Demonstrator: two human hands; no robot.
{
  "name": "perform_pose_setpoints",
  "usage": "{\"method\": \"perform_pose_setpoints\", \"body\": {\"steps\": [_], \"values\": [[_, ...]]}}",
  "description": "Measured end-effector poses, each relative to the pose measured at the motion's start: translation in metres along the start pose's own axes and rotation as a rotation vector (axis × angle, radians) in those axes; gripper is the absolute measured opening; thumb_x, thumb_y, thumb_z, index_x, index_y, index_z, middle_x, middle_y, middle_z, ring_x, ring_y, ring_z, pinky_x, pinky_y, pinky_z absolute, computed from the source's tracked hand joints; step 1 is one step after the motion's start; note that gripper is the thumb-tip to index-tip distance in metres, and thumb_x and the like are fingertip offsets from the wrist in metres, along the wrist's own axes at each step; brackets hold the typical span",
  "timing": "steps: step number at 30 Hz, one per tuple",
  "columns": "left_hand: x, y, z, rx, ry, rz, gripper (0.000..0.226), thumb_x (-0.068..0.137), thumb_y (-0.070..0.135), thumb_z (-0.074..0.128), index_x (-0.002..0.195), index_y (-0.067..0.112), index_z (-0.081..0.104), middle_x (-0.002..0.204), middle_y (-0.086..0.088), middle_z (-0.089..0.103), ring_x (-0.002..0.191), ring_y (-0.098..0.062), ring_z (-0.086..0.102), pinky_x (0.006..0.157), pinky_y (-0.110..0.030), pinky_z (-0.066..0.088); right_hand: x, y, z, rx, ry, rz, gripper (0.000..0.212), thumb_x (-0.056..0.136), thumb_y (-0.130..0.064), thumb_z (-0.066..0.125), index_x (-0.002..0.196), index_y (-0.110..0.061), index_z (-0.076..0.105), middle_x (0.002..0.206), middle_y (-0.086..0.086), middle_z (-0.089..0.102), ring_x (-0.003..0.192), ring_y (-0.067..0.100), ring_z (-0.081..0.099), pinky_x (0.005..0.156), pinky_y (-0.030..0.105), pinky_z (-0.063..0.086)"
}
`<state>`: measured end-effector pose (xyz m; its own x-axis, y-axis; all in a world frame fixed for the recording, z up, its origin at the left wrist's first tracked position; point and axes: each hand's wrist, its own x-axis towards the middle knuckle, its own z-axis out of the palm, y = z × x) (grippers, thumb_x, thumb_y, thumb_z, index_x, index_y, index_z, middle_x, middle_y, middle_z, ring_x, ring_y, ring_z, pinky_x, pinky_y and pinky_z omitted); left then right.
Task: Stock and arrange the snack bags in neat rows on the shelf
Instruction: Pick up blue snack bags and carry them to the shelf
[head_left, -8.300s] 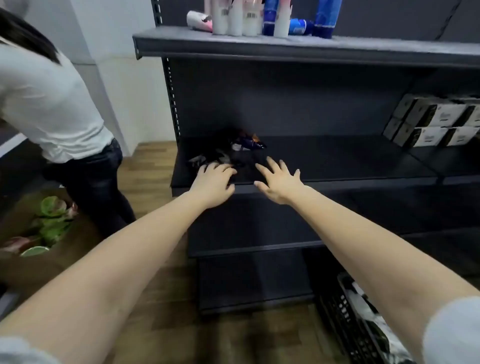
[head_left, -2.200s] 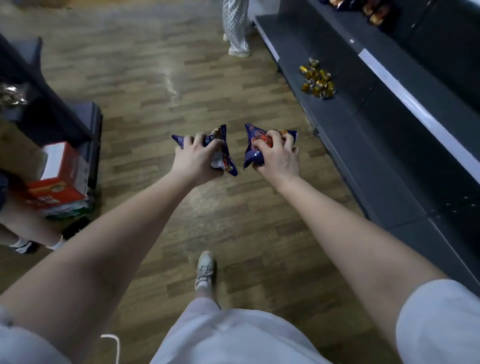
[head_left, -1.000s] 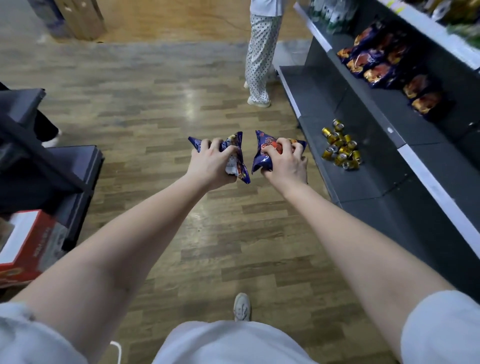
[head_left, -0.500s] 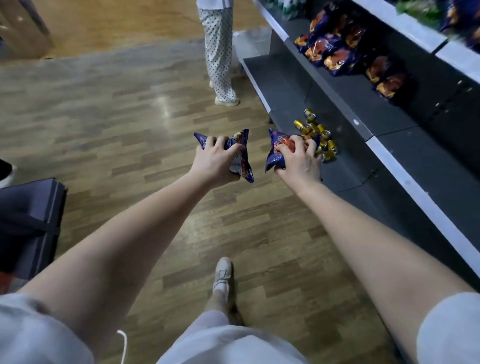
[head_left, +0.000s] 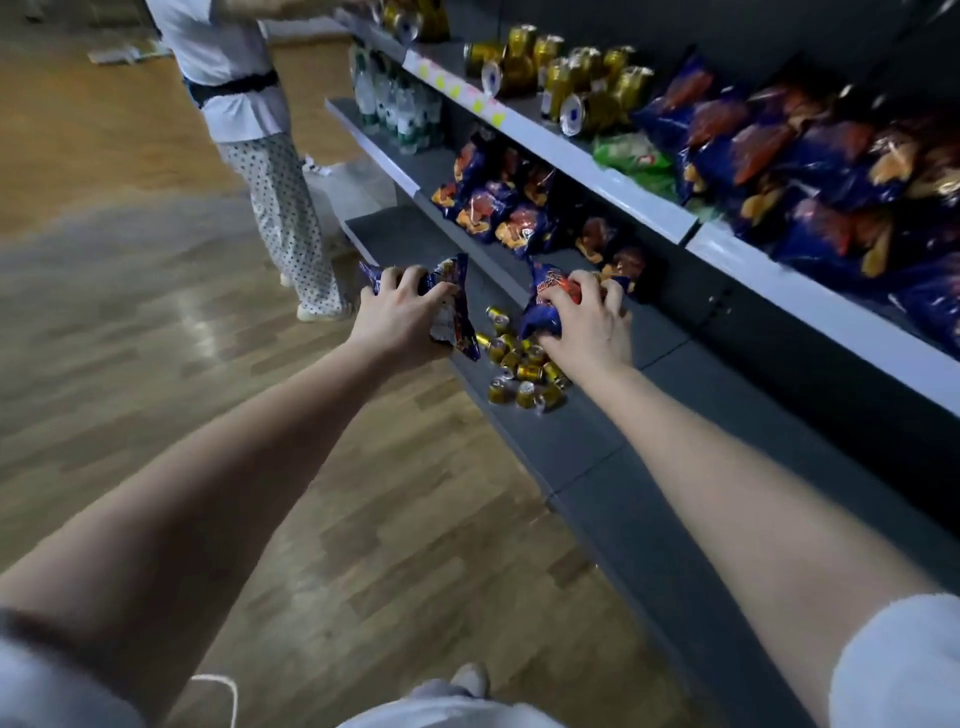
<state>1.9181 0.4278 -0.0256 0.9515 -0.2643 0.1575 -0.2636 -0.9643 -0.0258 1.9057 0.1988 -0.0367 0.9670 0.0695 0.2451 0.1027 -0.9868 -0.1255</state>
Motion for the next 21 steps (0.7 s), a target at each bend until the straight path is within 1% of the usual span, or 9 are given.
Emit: {"method": "perform_pose_setpoints", "body": {"steps": [6, 10, 15, 21], "values": [[0.117, 0.037, -0.032, 0.012, 0.056, 0.134, 0.083, 0.07, 0.06, 0.068, 0.139, 0.031, 0.034, 0.142, -0.013, 0.031, 0.128, -0.039, 0.028, 0.096, -0.057, 0.037, 0.077, 0.061, -0.041, -0.087, 0.116, 0.016, 0.051, 0.082, -0.036, 0.067, 0.129, -0.026, 0.049, 0.145, 0.007, 0.03, 0.133, 0.04, 0.023, 0.097, 0.057, 0.039], [0.184, 0.071, -0.062, -0.077, 0.124, 0.155, 0.081, 0.071, 0.051, 0.07, 0.139, 0.03, 0.032, 0.143, -0.014, 0.029, 0.129, -0.04, 0.026, 0.097, -0.06, 0.036, 0.105, 0.108, -0.08, -0.158, 0.214, 0.057, 0.055, 0.08, -0.034, 0.069, 0.13, -0.025, 0.048, 0.147, 0.008, 0.03, 0.134, 0.041, 0.022, 0.097, 0.057, 0.038], [0.242, 0.139, -0.094, -0.133, 0.236, 0.251, 0.082, 0.07, 0.046, 0.07, 0.14, 0.03, 0.031, 0.144, -0.013, 0.028, 0.129, -0.042, 0.026, 0.097, -0.059, 0.036, 0.116, 0.176, -0.128, -0.237, 0.284, 0.129, 0.055, 0.08, -0.033, 0.068, 0.131, -0.025, 0.048, 0.149, 0.007, 0.028, 0.137, 0.04, 0.02, 0.099, 0.056, 0.036], [0.283, 0.241, -0.125, -0.199, 0.324, 0.392, 0.079, 0.072, 0.046, 0.07, 0.139, 0.028, 0.032, 0.145, -0.015, 0.028, 0.13, -0.04, 0.026, 0.097, -0.058, 0.034, 0.104, 0.257, -0.174, -0.343, 0.343, 0.228, 0.055, 0.079, -0.034, 0.069, 0.129, -0.025, 0.049, 0.147, 0.009, 0.031, 0.134, 0.042, 0.025, 0.097, 0.058, 0.037]]}}
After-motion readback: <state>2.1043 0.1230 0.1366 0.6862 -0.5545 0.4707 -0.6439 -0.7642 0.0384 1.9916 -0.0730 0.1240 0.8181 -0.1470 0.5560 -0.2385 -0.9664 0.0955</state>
